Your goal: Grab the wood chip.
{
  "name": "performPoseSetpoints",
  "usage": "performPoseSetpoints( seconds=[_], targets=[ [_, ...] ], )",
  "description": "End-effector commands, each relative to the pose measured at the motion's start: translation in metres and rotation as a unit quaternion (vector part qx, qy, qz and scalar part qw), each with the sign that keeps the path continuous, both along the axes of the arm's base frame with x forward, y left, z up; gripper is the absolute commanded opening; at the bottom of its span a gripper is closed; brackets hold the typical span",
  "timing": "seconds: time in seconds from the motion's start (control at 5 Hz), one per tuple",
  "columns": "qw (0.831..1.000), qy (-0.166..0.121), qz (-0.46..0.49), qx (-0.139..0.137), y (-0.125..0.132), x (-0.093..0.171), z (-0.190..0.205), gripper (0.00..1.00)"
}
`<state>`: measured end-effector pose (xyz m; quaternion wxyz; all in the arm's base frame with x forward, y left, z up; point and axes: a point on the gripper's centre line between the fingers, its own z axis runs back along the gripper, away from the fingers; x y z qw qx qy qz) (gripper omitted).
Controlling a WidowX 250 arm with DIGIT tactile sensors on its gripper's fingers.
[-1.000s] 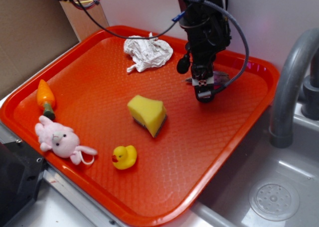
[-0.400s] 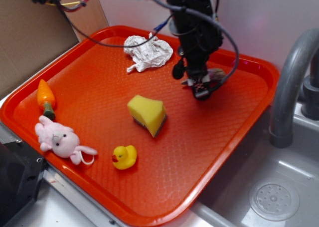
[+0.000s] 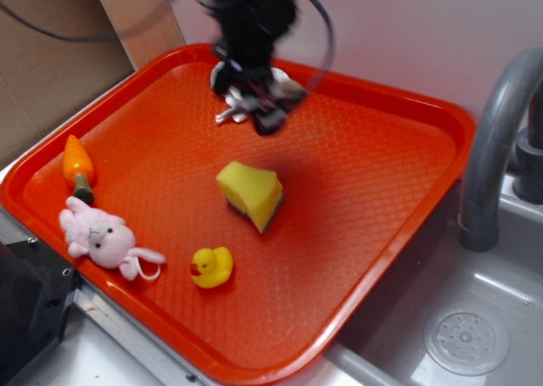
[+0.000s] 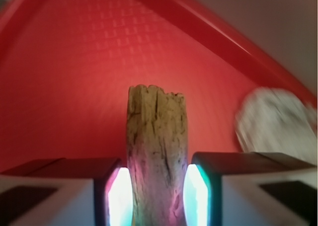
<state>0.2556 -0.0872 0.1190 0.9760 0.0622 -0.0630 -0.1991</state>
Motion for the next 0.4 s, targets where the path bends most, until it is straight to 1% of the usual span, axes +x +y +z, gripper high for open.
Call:
performPoseSetpoints(
  seconds=[0.0, 0.2],
  targets=[
    [0.989, -0.034, 0.143, -0.027, 0.008, -0.025, 0.083, 0.00],
    [0.982, -0.043, 0.186, -0.009, 0.018, -0.020, 0.096, 0.00]
  ],
)
